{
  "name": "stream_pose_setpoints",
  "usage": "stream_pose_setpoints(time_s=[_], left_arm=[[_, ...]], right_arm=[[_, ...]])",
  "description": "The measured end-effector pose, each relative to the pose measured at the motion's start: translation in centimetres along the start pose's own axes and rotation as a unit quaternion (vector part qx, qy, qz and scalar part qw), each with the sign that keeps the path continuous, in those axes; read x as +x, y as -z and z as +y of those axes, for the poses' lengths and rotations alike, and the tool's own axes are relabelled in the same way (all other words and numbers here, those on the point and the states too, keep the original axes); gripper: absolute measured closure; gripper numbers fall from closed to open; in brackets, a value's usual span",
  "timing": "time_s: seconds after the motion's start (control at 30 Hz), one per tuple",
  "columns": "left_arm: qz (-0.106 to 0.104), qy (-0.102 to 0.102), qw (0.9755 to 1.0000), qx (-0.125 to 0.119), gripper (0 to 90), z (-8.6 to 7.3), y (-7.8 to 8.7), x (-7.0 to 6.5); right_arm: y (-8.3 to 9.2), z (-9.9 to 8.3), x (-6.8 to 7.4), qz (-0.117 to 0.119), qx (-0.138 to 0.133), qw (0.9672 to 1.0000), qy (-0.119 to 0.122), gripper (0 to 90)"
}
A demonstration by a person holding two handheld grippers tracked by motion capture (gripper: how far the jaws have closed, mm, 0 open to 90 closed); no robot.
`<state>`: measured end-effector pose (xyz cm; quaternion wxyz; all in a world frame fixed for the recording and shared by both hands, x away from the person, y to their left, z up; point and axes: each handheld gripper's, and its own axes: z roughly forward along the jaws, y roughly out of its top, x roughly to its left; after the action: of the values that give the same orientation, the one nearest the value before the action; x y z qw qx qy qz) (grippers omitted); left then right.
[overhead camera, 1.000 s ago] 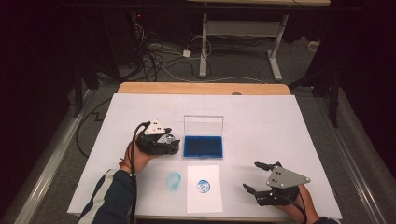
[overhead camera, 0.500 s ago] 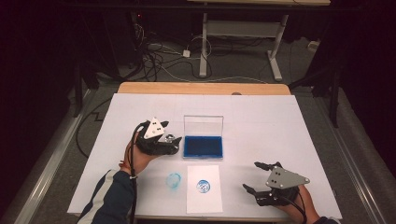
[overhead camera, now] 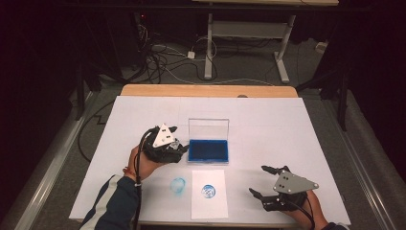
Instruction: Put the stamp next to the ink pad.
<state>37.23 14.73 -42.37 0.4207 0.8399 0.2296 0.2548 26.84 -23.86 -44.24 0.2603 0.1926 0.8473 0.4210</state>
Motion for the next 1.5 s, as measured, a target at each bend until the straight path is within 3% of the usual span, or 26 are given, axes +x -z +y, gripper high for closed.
stream_pose_setpoints(time_s=[0.13, 0.7, 1.03, 1.5], left_arm=[[0.01, -0.007, 0.9999, -0.002, 17.2, 0.3, 0.2, -0.4], [0.002, -0.026, 0.9996, -0.014, 17.1, 1.1, 1.4, -1.8], [0.001, -0.05, 0.9986, -0.019, 17.1, 1.5, 2.5, -3.0], [0.002, -0.078, 0.9966, -0.029, 17.1, 1.4, 4.4, -4.8]], right_arm=[[0.1, 0.0, 0.0, -0.003, -0.001, 1.0, 0.001, 21.4], [0.8, 0.2, -0.4, -0.037, -0.026, 0.9989, -0.009, 18.8], [1.2, 0.3, -0.6, -0.057, -0.037, 0.9976, -0.008, 17.7], [1.5, 0.3, -0.6, -0.063, -0.042, 0.9971, -0.007, 17.7]])
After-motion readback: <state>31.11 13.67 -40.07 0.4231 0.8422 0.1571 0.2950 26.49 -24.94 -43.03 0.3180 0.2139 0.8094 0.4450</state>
